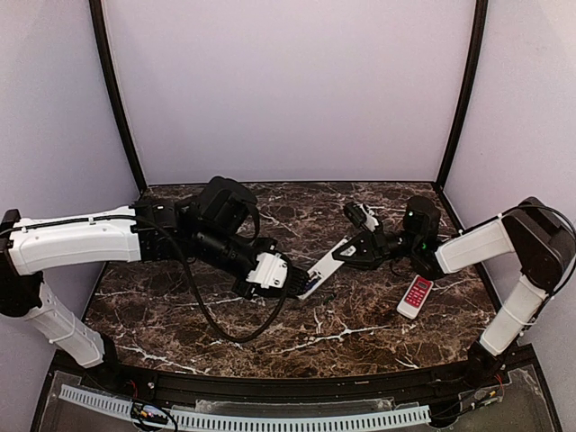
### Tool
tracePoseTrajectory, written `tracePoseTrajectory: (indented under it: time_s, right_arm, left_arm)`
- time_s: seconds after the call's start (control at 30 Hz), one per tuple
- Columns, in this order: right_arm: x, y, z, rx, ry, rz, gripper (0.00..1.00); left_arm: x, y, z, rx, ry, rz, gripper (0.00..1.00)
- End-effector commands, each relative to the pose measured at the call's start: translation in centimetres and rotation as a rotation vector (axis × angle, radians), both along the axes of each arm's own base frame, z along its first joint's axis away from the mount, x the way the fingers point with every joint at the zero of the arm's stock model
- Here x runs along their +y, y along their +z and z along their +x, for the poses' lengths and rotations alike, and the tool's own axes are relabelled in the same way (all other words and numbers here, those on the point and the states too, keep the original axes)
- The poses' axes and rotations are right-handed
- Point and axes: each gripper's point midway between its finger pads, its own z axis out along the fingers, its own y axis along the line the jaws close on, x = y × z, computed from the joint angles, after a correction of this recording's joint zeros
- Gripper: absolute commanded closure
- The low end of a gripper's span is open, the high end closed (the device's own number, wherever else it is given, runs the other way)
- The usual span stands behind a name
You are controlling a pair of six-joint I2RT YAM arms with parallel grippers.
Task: Load the batteries into the remote control
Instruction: Pick up the battery from the battery compartment.
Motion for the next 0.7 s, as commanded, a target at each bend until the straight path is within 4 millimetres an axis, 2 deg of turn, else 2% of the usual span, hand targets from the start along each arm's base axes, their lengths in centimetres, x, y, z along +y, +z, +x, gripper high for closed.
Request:
tracePoseTrajectory:
  time_s: [0.0,0.47,0.67]
  right_arm:
    - [0.7,0.4,-0.6,-0.015,0.047,0.011,1.0]
    - [1.1,0.5,-1.1,-0.003,0.069,0.036,1.0]
    - [0.9,0.9,-1.0,-0.049,0.033,0.049,1.0]
  left_arm:
    - [-0.1,-0.3,-0.3,-0.005,-0.03,0.031,0.73]
    - [0.2,-1.6,0.1,-0.008,-0.011,0.075,0.76]
    - [0.3,-0.8,1.0,-0.006,0.072,0.038,0.75]
